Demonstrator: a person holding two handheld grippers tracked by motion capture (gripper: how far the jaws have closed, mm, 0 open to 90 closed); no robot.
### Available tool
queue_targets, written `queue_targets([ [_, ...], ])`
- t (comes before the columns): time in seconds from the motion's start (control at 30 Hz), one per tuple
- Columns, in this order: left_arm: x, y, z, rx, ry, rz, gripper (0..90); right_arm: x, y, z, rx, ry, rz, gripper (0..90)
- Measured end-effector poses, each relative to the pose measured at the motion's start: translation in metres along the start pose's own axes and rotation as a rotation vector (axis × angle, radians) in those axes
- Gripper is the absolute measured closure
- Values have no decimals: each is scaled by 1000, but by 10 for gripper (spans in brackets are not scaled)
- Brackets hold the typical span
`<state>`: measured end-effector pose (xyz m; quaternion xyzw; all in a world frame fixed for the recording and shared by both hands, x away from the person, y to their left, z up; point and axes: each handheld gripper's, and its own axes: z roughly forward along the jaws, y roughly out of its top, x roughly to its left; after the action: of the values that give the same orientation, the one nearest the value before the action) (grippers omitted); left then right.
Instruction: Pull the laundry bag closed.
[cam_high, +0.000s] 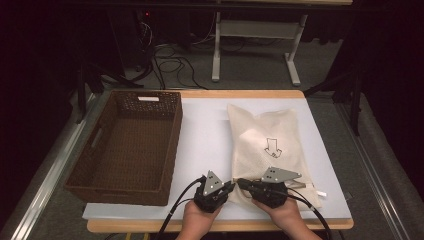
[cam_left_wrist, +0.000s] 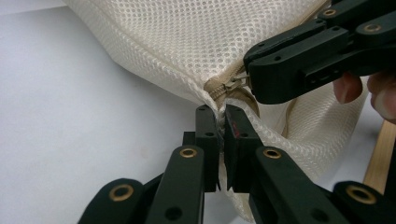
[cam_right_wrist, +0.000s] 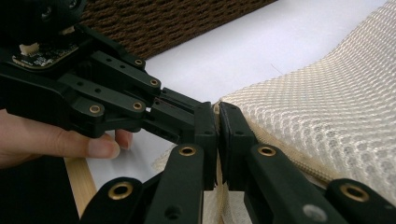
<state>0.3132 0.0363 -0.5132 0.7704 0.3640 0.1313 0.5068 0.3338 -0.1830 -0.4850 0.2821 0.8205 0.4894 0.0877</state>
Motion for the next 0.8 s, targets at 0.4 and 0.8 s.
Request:
queue_targets([
  [0.4, 7, 4, -11, -30, -5, -34, 859, -2, 0, -7, -16, -19, -2, 882],
  [0.8, 12, 3, -15, -50, -3, -71, 858, -4, -1, -11, -23, -33, 2, 882],
])
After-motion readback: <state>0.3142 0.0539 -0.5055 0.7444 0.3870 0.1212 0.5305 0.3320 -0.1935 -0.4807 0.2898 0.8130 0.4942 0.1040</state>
